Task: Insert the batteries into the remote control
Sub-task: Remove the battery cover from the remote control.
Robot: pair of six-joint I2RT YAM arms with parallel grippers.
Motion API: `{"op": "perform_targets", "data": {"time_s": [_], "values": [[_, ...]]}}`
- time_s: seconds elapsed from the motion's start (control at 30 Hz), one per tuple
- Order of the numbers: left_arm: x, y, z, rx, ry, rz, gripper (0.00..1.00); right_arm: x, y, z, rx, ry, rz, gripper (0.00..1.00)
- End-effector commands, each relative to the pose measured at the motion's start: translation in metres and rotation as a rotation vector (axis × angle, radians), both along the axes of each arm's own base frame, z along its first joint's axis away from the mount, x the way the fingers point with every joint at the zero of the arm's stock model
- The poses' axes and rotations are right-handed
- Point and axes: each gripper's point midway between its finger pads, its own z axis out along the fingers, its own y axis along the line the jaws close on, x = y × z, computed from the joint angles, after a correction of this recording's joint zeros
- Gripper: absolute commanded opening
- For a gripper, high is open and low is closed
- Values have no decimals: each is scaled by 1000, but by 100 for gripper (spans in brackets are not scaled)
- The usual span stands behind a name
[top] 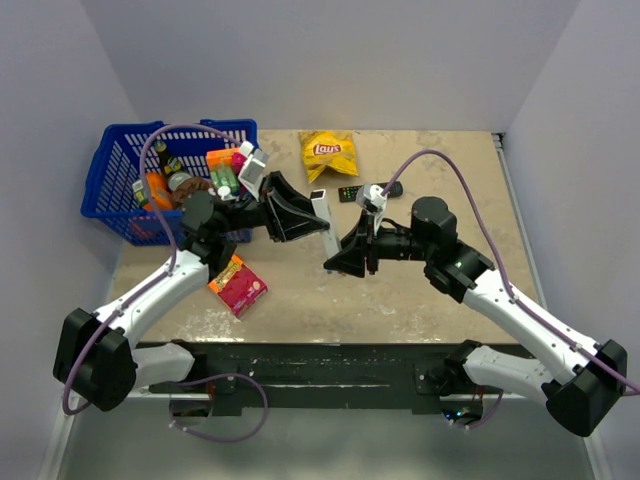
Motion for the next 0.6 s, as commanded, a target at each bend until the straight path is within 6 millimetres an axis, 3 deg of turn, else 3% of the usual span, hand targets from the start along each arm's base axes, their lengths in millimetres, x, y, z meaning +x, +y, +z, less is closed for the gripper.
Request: {"op": "perform_targets", "data": {"time_s": [0.0,0.03,0.1,0.17,0.23,0.37,0.57], "values": [[-1,13,17,-14,-126,44,1,-4,-2,21,60,-68,1,11],[-1,14,17,-11,-135,49,0,-3,-2,22,60,-72,-2,22],[1,17,16,-3,-135,59,0,-2,-5,27,61,-100,-15,33],[2,19,16,0,-138,63,0,-3,-7,31,53,-134,-16,57],[4,20,16,7,-141,69,0,-2,-12,34,41,-183,-30,68],[6,21,15,24,-148,83,0,2,-19,39,7,-235,-57,73],[6,20,15,34,-162,72,0,5,-11,56,25,-254,-28,72]]}}
